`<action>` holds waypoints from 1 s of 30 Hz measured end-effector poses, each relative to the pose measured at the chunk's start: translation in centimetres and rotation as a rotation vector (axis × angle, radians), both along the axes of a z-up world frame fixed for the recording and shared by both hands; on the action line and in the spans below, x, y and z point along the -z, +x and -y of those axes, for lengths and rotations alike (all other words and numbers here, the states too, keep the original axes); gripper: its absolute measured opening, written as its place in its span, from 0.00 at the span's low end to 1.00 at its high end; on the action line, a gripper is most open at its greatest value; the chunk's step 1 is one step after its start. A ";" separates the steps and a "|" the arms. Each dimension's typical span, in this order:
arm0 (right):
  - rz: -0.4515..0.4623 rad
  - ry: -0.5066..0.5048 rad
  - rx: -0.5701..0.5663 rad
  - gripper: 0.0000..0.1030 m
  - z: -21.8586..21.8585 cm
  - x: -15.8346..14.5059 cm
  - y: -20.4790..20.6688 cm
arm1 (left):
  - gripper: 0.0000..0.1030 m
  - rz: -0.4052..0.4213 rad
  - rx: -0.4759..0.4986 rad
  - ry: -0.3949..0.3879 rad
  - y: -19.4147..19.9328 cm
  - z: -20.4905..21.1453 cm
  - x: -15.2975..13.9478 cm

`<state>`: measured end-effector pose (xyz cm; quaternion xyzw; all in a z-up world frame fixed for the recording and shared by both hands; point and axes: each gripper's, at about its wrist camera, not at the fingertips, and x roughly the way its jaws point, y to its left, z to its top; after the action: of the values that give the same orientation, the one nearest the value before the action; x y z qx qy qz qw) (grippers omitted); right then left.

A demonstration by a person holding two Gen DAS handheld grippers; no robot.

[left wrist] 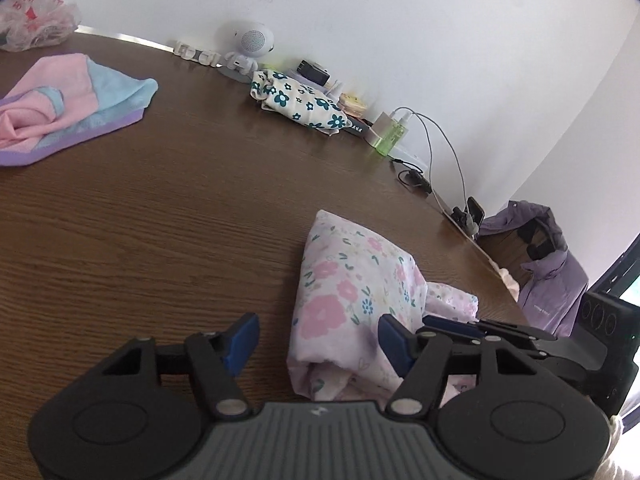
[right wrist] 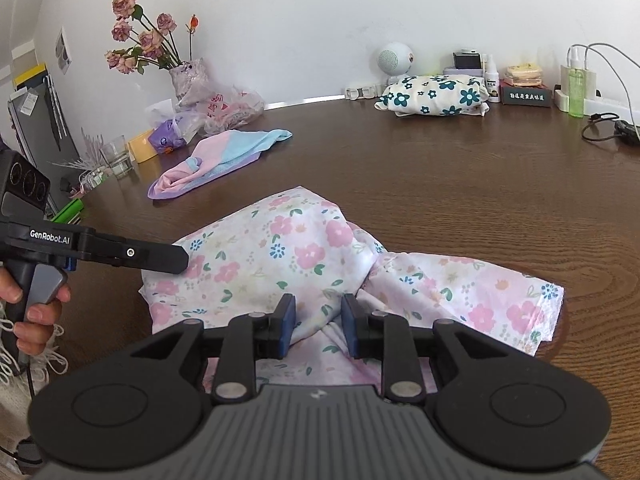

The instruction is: Fold clothes

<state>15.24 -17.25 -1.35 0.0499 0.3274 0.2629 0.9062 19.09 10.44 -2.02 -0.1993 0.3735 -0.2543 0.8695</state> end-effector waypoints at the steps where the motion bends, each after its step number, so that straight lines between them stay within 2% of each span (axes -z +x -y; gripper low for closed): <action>1: -0.002 0.008 0.002 0.23 0.1 0.1 0.0 | 0.57 -0.008 -0.005 -0.020 0.2 0.0 0.1; 5: 0.002 0.018 0.007 0.23 0.2 0.2 0.0 | 0.37 -0.042 -0.019 -0.091 0.8 0.2 0.9; 7: 0.005 0.021 0.009 0.23 0.2 0.2 -0.1 | 0.20 -0.040 -0.026 -0.104 0.9 0.3 0.8; 10: 0.019 0.030 0.009 0.24 0.6 -0.3 -0.6 | 0.15 0.028 -0.014 -0.051 0.5 0.9 -0.6; 13: 0.057 0.050 0.035 0.24 2.1 -1.6 -1.6 | 0.14 0.158 0.014 0.091 -0.4 2.5 -2.8; 15: 0.067 0.042 0.058 0.24 2.9 -1.9 -1.8 | 0.14 0.266 0.039 0.223 -1.3 4.3 -4.1; 18: 0.031 0.022 0.070 0.24 3.4 -1.1 -1.3 | 0.14 0.454 0.093 0.448 -3.1 7.7 -5.5; 22: -0.012 0.003 0.084 0.24 4.0 0.1 -0.7 | 0.14 0.742 0.209 0.754 -7.1 13.2 -5.2; 24: -0.012 0.030 0.090 0.24 4.0 0.4 -0.7 | 0.14 0.881 0.302 0.888 -9.5 16.1 -4.2; 26: -0.023 0.071 0.096 0.24 4.4 0.6 -0.7 | 0.14 0.958 0.402 0.969 -11.3 18.1 -2.9; 30: -0.042 0.160 0.127 0.24 6.9 0.6 -1.6 | 0.15 1.040 0.562 1.072 -13.5 20.2 -0.1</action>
<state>13.63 -24.17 -1.92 0.1483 0.3206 0.2292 0.9070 5.54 -9.80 -1.94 0.4919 0.0279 -0.3101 0.8130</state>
